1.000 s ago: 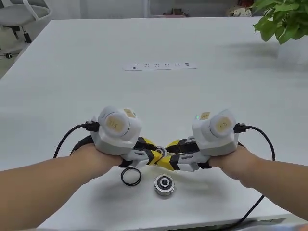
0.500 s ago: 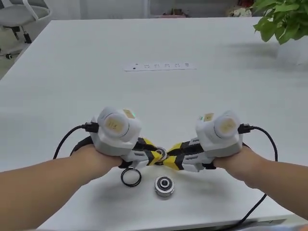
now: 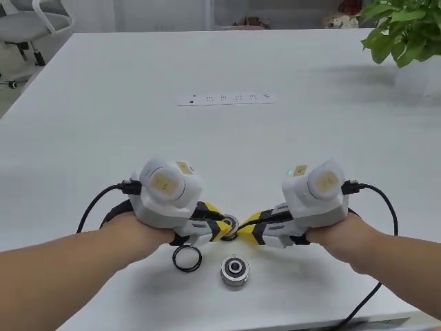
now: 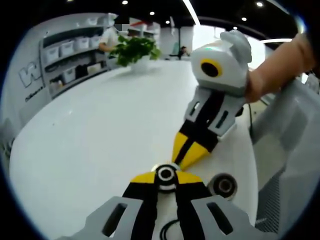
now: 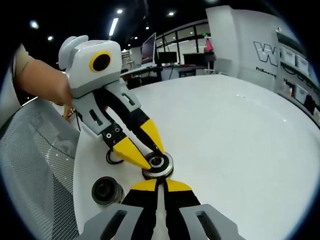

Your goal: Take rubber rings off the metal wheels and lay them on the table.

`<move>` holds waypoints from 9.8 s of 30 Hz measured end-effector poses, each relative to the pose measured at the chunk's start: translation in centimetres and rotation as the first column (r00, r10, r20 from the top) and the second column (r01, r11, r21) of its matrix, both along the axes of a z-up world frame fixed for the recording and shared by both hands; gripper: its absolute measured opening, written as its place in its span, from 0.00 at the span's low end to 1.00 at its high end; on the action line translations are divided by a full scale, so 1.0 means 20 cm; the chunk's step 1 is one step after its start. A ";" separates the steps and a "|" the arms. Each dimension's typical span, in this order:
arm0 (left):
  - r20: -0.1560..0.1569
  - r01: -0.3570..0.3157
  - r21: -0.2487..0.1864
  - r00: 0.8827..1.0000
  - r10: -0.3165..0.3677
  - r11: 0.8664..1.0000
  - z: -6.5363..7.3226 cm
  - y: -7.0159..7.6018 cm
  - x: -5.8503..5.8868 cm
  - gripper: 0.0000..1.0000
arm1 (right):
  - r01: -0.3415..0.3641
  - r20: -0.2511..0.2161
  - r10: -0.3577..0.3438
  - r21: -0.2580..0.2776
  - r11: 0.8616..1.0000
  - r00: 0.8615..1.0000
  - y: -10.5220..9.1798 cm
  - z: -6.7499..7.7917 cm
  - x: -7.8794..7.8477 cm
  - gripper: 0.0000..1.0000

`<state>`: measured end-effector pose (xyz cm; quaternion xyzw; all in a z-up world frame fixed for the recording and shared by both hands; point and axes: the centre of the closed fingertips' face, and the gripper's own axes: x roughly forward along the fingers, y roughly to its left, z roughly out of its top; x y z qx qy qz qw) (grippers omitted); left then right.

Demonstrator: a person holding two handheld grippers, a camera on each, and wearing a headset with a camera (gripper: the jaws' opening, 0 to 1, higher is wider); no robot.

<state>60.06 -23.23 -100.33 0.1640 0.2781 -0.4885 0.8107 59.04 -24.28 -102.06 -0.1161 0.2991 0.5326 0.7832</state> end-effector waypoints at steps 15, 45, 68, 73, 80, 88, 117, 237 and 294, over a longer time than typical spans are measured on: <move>0.004 -0.014 0.001 1.000 0.014 1.000 0.00 -0.02 -0.01 0.12 | 0.078 -0.096 -0.073 0.046 0.996 0.993 -0.04 0.01 0.02 0.00; 0.013 -0.048 0.010 0.999 0.048 0.999 0.00 -0.03 0.00 0.12 | 0.246 -0.268 -0.188 0.201 0.948 0.945 -0.04 0.08 0.05 0.00; 0.033 -0.040 0.031 0.999 0.039 0.999 0.00 -0.03 -0.01 0.12 | 0.158 -0.272 -0.080 0.278 0.948 0.959 0.08 0.17 -0.04 0.00; 0.034 -0.041 0.026 0.999 0.040 0.999 0.00 -0.03 -0.01 0.12 | 0.166 -0.271 -0.087 0.283 0.945 0.959 0.10 0.19 -0.03 0.00; 0.032 -0.037 0.016 0.999 0.037 0.999 0.00 -0.04 -0.01 0.12 | 0.197 -0.270 -0.127 0.249 0.948 0.954 0.03 0.13 0.01 0.00; 0.040 -0.011 0.032 0.999 0.010 0.999 0.01 -0.04 -0.02 0.16 | 0.195 -0.263 -0.132 0.231 0.953 0.956 0.01 0.13 0.02 0.00; 0.060 0.003 -0.107 0.998 0.003 0.994 0.29 0.18 -0.17 0.42 | 0.176 -0.275 -0.097 0.280 0.944 0.956 0.05 0.25 -0.02 0.00; 0.025 0.009 -0.067 1.000 -0.007 0.998 0.22 0.22 -0.13 0.54 | 0.069 -0.096 -0.064 0.055 0.996 0.993 -0.09 0.11 0.00 0.23; -0.026 0.060 -0.005 0.998 -0.060 0.998 0.00 -0.04 -0.01 0.16 | -0.042 -0.017 0.041 -0.023 0.999 0.999 -0.02 -0.01 0.00 0.12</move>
